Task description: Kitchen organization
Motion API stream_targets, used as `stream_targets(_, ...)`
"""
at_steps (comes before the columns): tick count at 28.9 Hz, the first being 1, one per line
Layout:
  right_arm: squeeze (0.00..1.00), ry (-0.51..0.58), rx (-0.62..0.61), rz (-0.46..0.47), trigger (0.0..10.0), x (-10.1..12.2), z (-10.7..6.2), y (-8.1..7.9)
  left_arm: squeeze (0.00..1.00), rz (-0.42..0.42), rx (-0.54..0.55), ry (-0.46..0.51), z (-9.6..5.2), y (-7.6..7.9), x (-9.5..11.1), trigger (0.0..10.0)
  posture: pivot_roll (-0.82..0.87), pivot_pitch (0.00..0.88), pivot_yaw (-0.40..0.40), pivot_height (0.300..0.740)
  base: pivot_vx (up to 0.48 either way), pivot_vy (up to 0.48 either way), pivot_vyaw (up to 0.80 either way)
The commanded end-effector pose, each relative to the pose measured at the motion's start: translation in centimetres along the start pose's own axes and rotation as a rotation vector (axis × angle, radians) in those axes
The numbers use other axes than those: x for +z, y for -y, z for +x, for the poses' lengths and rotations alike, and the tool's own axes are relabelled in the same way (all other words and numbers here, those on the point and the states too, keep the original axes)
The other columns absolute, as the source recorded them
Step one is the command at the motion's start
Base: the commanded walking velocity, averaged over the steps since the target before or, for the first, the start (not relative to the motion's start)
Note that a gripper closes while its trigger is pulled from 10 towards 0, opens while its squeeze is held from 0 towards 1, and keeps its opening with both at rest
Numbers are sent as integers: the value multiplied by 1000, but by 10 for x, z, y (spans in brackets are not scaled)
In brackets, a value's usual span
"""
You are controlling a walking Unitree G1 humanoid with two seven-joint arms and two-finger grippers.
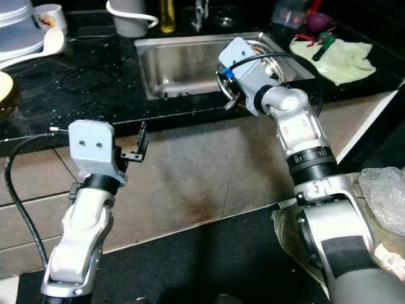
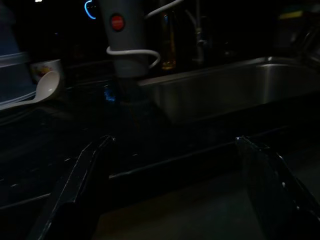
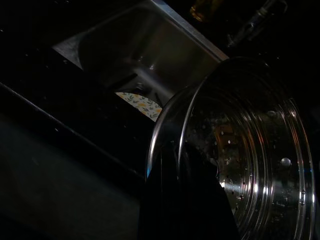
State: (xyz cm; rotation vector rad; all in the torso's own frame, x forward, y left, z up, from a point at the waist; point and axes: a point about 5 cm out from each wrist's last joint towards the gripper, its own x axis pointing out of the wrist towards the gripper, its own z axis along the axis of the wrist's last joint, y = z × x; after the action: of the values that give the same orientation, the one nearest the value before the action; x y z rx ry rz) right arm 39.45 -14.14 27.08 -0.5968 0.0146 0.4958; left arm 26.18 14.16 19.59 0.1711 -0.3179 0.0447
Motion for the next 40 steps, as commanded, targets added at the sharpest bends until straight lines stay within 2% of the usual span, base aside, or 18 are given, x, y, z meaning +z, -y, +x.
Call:
stream_targets(1,0,28,-18,-12,10000,5,-1,2,0,9,1,9,1,-1,3,10000,50,35,-81,732,0,0,0)
stream_targets(10,0,26,-24,-11,10000,5,-1,3,0,15,2,22,3,-3,7,10000,51,35,-81,732,0,0,0)
stream_targets(40,0,31,-16,-10,10000,6,0,2,0,6,-15,30,3,-1,9,10000,54,31,-81,732,281,0,0)
